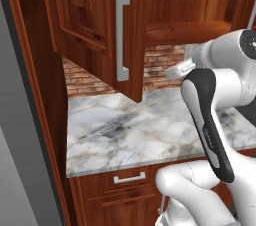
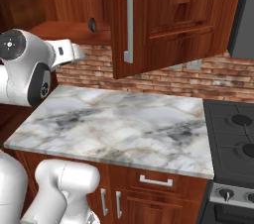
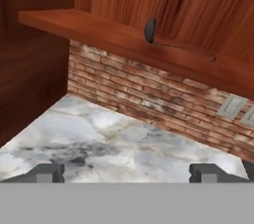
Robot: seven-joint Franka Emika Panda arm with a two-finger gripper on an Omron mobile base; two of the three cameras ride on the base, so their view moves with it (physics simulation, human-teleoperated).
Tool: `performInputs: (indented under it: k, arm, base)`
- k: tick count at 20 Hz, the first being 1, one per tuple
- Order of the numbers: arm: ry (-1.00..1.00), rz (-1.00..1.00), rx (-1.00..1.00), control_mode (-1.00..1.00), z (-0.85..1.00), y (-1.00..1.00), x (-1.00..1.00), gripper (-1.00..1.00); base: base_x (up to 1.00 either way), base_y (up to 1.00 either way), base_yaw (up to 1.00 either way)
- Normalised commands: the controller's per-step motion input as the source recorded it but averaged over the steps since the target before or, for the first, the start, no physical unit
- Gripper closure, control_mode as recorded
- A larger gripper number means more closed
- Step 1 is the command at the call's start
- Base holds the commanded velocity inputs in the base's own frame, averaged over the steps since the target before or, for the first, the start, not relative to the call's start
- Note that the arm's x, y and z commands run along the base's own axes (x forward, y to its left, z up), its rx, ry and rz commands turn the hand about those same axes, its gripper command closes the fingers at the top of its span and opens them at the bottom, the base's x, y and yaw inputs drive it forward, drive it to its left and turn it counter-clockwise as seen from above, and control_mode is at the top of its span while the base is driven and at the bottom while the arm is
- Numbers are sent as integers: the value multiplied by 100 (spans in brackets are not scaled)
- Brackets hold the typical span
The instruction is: Open the cabinet and move the ladle to the pot. Then close the cabinet.
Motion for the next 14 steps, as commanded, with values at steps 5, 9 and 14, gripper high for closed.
performInputs:
  k: [5, 9, 14]
  arm:
    - [0, 0, -2, -100, 0, -15, 43, -100]
    - [0, 0, -4, -100, -1, 0, 45, -100]
    - [0, 0, -3, -100, 0, 0, 47, -100]
  base:
    - [0, 0, 0]
    - [0, 0, 0]
    - [0, 0, 0]
